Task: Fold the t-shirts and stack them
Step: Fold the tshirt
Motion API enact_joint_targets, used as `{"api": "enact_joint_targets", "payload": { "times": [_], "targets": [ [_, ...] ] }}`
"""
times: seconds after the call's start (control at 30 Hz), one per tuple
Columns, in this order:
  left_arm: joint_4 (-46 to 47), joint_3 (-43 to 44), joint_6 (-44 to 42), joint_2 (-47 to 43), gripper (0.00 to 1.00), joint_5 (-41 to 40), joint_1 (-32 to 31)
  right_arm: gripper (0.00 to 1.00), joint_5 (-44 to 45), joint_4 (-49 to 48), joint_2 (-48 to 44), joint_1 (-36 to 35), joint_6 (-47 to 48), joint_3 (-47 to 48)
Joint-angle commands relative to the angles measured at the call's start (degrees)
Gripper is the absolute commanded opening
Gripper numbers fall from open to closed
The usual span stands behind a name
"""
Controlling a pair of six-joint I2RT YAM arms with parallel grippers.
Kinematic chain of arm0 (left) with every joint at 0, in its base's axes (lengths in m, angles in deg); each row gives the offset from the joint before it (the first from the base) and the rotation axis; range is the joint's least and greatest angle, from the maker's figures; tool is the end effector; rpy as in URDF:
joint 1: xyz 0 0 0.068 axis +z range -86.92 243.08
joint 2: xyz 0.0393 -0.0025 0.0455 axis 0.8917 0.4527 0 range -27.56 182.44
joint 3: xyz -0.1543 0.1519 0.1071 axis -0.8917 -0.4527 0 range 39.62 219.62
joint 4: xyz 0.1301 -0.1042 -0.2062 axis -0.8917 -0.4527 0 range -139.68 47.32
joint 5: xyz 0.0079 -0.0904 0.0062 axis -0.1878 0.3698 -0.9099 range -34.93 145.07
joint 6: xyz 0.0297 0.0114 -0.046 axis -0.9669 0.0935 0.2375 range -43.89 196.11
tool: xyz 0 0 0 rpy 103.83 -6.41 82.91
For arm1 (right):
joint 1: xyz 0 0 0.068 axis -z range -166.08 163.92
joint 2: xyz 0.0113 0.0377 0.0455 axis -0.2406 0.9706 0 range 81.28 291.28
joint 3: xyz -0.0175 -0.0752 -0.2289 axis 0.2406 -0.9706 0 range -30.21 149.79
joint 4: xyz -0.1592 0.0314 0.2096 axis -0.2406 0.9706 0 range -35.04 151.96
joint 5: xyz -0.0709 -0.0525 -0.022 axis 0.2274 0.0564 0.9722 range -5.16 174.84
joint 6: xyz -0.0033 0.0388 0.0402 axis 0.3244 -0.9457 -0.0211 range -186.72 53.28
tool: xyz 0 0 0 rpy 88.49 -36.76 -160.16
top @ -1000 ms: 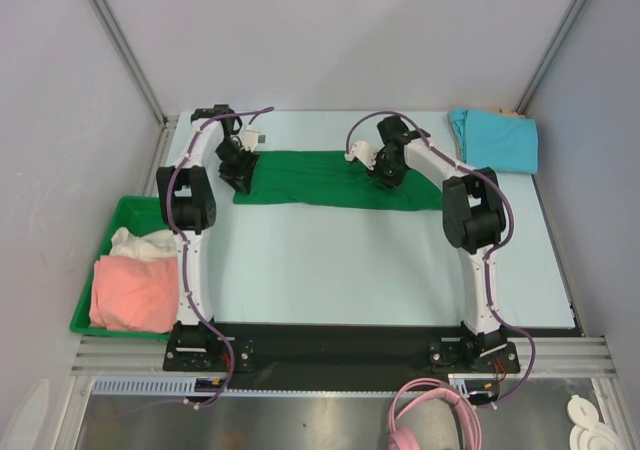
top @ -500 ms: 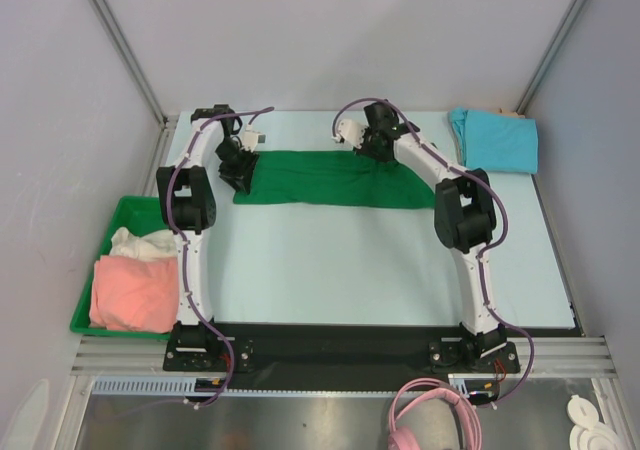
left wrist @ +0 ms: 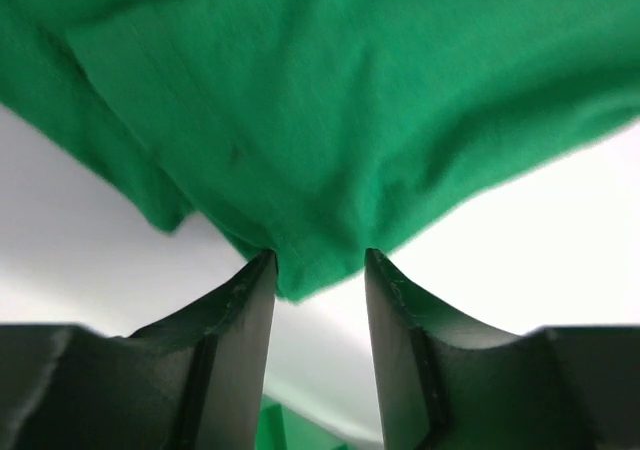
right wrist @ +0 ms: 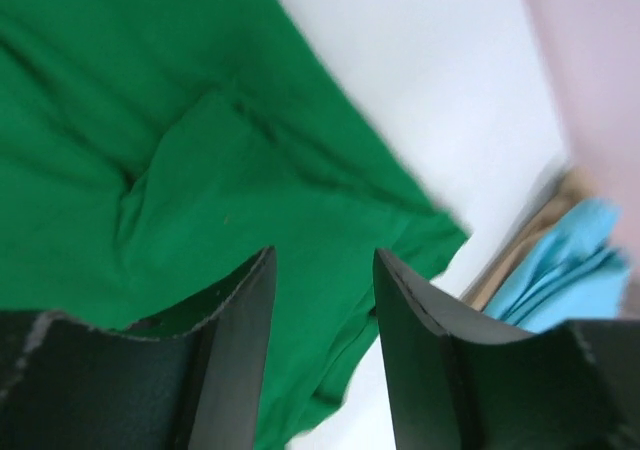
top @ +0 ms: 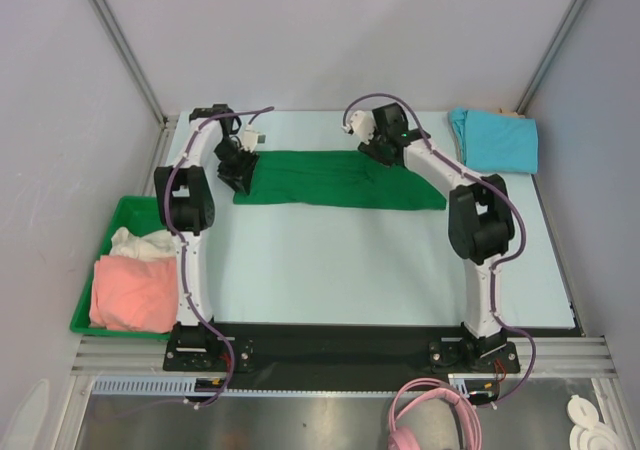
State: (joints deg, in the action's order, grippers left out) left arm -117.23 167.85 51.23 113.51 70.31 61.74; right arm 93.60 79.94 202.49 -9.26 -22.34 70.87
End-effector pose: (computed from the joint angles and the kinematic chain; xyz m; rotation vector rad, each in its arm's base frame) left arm 0.4609 -0.0209 0.1510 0.6938 2.9386 -0.3816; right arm 0.4375 0.1810 0.2027 -1.2579 2.0152 -0.3591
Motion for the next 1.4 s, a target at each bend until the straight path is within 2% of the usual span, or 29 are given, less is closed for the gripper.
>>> {"api": "enact_joint_targets", "payload": {
  "times": [0.0, 0.1, 0.13, 0.23, 0.5, 0.67, 1.0, 1.13, 1.27, 1.37],
  "targets": [
    [0.96, -3.13, -4.9, -11.94, 0.53, 2.15, -0.24, 0.48, -5.39, 1.56, -6.85, 4.35, -11.84, -3.51],
    [4.92, -13.41, -10.08, -18.44, 0.61, 2.16, -0.32, 0.44, -14.62, 4.99, -9.66, 8.57, -20.11, -6.49],
    [5.37, -17.27, -11.05, -19.34, 0.61, 1.81, -0.41, 0.44, -15.77, 5.61, -10.37, 8.94, -20.99, -7.55],
    [5.55, -20.9, -13.78, -20.14, 0.61, 0.14, -0.76, 0.44, -16.14, 7.11, -12.57, 8.94, -19.86, -10.72],
    [4.24, -16.61, -13.61, -15.75, 0.56, 2.07, -2.61, 0.46, -15.61, 6.76, -15.82, 8.94, -17.75, -15.2],
    [5.54, -12.56, -13.7, -11.97, 0.57, 1.19, -2.61, 0.49, -16.13, 5.88, -16.71, 12.18, -18.45, -18.46],
    [7.48, -12.21, -13.79, -6.08, 0.56, -0.21, -2.7, 0.5, -16.84, 7.11, -15.04, 16.24, -18.45, -16.97],
    [9.58, -18.07, -14.23, -6.95, 0.49, -2.58, -2.7, 0.5, -16.67, 6.32, -14.69, 16.59, -18.45, -17.93],
    [13.8, -24.06, -13.53, -8.45, 0.29, -4.52, -2.79, 0.52, -16.31, 5.18, -12.32, 17.29, -18.8, -17.5],
    [16.78, -27.67, -12.03, -9.23, 0.19, -5.49, -2.96, 0.52, -15.79, 5.09, -8.73, 17.99, -19.24, -13.81]
  ]
}}
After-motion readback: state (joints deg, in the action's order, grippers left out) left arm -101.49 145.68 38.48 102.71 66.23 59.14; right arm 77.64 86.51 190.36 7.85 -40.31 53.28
